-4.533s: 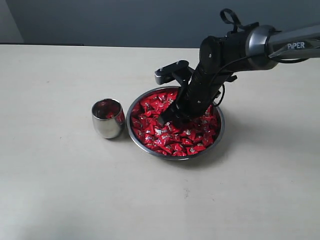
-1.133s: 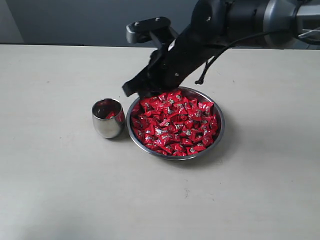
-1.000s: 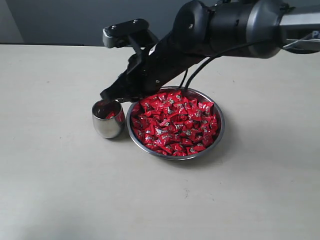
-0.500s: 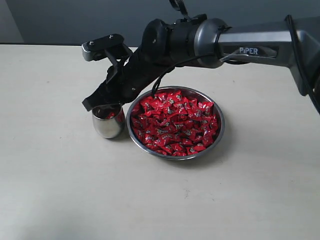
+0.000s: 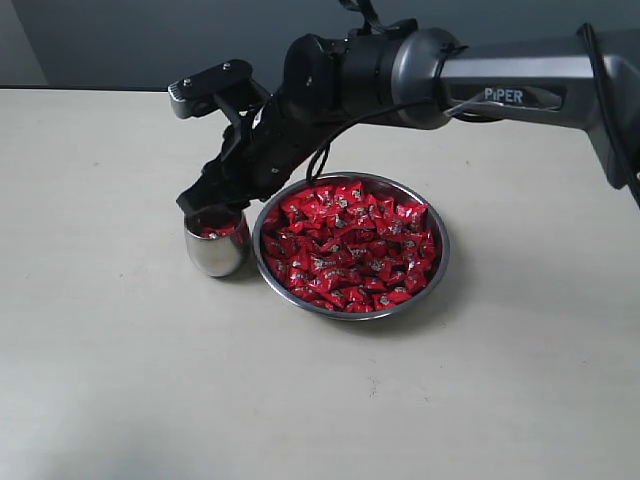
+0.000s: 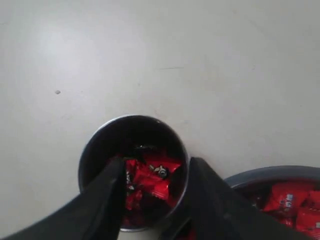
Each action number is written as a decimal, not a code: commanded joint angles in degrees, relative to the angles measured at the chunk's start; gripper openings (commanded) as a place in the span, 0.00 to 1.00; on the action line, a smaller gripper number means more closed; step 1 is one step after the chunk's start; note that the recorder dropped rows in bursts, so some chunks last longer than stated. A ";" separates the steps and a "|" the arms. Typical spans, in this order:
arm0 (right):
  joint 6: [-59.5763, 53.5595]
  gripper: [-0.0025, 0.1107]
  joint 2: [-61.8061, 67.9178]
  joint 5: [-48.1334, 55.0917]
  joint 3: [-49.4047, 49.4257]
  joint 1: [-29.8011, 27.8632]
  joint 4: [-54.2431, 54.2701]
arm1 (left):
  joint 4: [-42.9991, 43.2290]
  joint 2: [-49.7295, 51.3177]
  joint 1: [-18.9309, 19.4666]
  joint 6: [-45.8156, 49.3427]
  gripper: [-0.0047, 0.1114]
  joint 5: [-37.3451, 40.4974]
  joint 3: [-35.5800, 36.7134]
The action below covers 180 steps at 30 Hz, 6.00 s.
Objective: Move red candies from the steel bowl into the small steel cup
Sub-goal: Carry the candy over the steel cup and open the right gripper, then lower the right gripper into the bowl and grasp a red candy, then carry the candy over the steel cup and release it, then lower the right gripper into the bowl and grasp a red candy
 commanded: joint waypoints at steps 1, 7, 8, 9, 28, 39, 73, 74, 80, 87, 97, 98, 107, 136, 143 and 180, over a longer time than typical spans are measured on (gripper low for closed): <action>0.22 0.37 -1.75 0.48 -0.31 0.01 -0.63 | 0.11 -0.27 -0.46 -0.09 0.04 -0.31 -0.48; 0.28 0.37 -3.67 3.31 -0.31 0.01 -1.95 | 0.11 -0.27 -0.46 -0.09 0.04 -0.31 -0.48; 0.78 0.37 -4.10 4.31 -0.31 0.01 -2.98 | 0.11 -0.27 -0.46 -0.09 0.04 -0.31 -0.48; 1.97 0.37 -4.40 5.37 -0.31 0.01 -4.61 | 0.11 -0.27 -0.46 -0.09 0.04 -0.31 -0.48; 18.47 0.37 -15.61 5.08 15.84 -0.10 -24.86 | 0.11 -0.27 -0.46 -0.09 0.04 -0.31 -0.48; 24.99 0.37 -20.89 0.53 27.14 -5.25 -27.73 | 0.11 -0.27 -0.46 -0.09 0.04 -0.31 -0.48; 25.35 0.37 -2.44 -17.08 21.22 -9.32 -18.37 | 0.11 -0.27 -0.46 -0.09 0.04 -0.31 -0.48; 25.35 0.37 -2.44 -17.36 21.22 -9.32 -18.37 | 0.11 -0.27 -0.46 -0.09 0.04 -0.31 -0.48; 25.35 0.37 -2.91 -17.50 21.22 -9.32 -18.37 | 0.11 -0.27 -0.46 -0.09 0.04 -0.31 -0.48; 25.35 0.37 -3.14 -17.75 21.22 -9.32 -18.58 | 0.11 -0.27 -0.46 -0.09 0.04 -0.31 -0.48; 25.35 0.02 -2.61 -18.46 21.22 -9.32 -18.78 | 0.11 -0.27 -0.46 -0.09 0.04 -0.31 -0.48; 25.35 0.02 -2.87 -18.46 21.22 -9.32 -18.65 | 0.11 -0.27 -0.46 -0.09 0.04 -0.31 -0.48; 25.35 0.03 -8.34 -14.21 21.22 -9.32 -18.56 | 0.11 -0.27 -0.46 -0.09 0.04 -0.31 -0.48; 24.89 0.03 -7.43 -20.22 14.90 4.65 -16.48 | 0.11 -0.27 -0.46 -0.09 0.04 -0.31 -0.48; 24.31 0.11 -3.78 -12.63 10.24 5.68 -17.96 | 0.11 -0.27 -0.46 -0.09 0.04 -0.31 -0.48; 27.08 0.36 -5.23 -14.86 18.89 -6.53 -25.45 | 0.11 -0.27 -0.46 -0.09 0.04 -0.31 -0.48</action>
